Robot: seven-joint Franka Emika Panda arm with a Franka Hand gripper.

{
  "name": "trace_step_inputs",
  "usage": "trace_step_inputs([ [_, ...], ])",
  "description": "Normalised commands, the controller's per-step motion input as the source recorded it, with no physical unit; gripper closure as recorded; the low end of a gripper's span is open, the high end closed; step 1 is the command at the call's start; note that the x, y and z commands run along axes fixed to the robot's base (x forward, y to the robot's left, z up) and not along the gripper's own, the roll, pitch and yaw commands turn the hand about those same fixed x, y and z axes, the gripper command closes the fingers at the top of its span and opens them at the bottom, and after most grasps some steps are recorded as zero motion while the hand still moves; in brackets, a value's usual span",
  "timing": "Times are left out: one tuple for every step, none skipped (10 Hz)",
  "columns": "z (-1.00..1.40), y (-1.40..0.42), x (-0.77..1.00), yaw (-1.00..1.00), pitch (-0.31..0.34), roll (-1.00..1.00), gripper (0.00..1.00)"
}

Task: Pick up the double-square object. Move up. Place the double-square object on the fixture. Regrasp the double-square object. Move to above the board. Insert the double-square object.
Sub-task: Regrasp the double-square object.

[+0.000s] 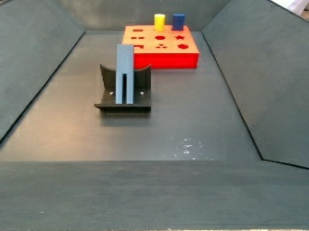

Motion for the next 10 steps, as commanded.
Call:
trace_step_inputs([
  [0.00,-0.02,0.02,0.01,0.026,1.00,0.00],
  [0.00,-0.02,0.03,0.01,0.038,1.00,0.00],
  [0.00,-0.03,0.04,0.02,0.051,1.00,0.00],
  [0.00,-0.03,0.06,0.03,0.072,1.00,0.00],
  [0.00,-0.03,0.07,0.03,0.085,1.00,0.00],
  [0.00,-0.04,0.08,0.05,0.113,1.00,0.00],
  [-0.01,-0.04,0.09,0.07,0.153,1.00,0.00],
  [-0.01,-0.04,0.09,0.10,0.183,1.00,0.00],
  [0.00,-0.05,0.09,0.13,0.201,0.98,0.00],
  [-0.01,-0.05,0.10,0.16,0.181,0.72,0.00],
])
